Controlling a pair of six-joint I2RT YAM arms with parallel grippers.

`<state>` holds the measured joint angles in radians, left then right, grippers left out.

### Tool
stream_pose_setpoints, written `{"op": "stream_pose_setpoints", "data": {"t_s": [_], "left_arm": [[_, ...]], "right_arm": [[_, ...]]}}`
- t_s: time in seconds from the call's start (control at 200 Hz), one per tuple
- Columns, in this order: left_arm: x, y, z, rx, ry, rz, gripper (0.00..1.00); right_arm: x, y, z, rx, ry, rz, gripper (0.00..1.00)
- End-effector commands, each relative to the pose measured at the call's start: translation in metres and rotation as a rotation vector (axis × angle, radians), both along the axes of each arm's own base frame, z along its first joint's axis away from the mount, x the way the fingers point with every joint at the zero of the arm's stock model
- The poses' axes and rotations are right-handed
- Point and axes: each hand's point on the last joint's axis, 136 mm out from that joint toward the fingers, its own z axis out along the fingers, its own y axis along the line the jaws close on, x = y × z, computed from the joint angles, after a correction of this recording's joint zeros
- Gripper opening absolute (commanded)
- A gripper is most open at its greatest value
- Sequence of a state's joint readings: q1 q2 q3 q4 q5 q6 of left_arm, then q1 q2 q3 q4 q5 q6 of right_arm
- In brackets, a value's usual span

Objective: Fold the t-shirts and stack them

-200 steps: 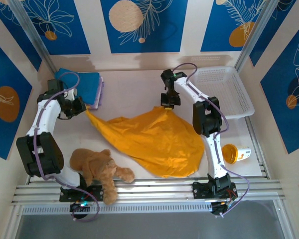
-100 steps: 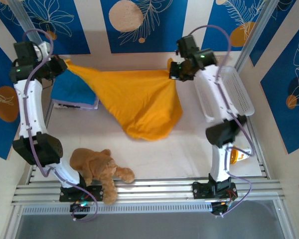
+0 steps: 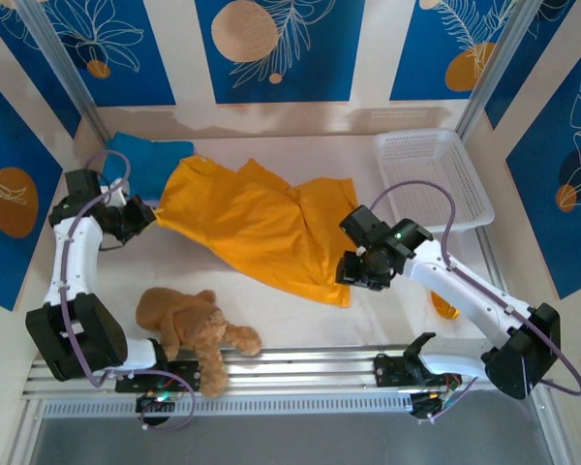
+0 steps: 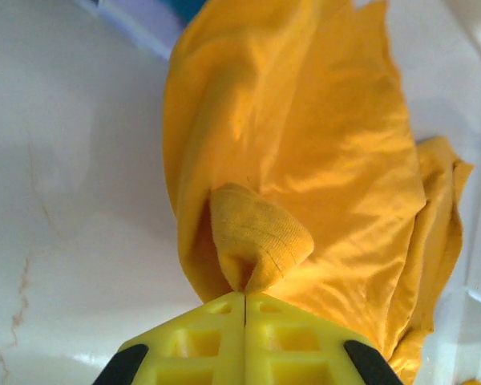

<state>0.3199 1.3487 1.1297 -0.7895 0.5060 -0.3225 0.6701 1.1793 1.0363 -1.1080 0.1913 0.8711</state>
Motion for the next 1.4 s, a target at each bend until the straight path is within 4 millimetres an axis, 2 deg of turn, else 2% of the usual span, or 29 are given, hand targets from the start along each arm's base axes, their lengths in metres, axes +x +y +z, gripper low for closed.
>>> {"op": "stream_pose_setpoints", "data": {"t_s": [0.0,0.09,0.255,0.375,0.485,0.615,1.03,1.125,1.211,1.286,1.396], "left_arm": [[-0.005,-0.005,0.010,0.006,-0.079,-0.023,0.00],[-0.011,-0.007,0.000,-0.001,-0.062,-0.023,0.00],[-0.014,-0.008,-0.009,-0.006,-0.040,-0.026,0.00],[-0.015,-0.008,-0.010,-0.005,-0.036,-0.024,0.00],[-0.016,-0.007,-0.013,-0.003,-0.031,-0.026,0.00],[-0.015,-0.007,-0.013,-0.004,-0.030,-0.027,0.00],[-0.016,-0.007,-0.011,0.001,-0.029,-0.031,0.00],[-0.016,-0.007,-0.009,0.002,-0.030,-0.030,0.00],[-0.015,-0.007,-0.008,0.001,-0.035,-0.028,0.00],[-0.014,-0.007,-0.003,0.000,-0.042,-0.029,0.00],[-0.010,-0.007,0.008,0.000,-0.065,-0.029,0.00]], "right_arm": [[0.004,-0.001,0.003,0.072,-0.019,-0.129,0.48],[0.006,-0.002,-0.016,0.069,0.013,-0.153,0.48],[0.015,0.011,-0.051,0.062,0.079,-0.110,0.44],[0.009,0.017,-0.074,-0.014,0.156,-0.069,0.41],[-0.001,0.027,-0.087,-0.068,0.198,-0.020,0.40],[-0.013,0.026,-0.098,-0.174,0.242,0.006,0.40],[-0.029,0.034,-0.146,-0.174,0.332,0.012,0.34],[-0.033,0.032,-0.152,-0.198,0.350,0.017,0.33],[-0.033,0.031,-0.152,-0.207,0.346,0.019,0.19],[-0.028,0.031,-0.140,-0.212,0.306,0.023,0.10],[-0.014,0.033,-0.110,-0.192,0.221,0.025,0.02]]}}
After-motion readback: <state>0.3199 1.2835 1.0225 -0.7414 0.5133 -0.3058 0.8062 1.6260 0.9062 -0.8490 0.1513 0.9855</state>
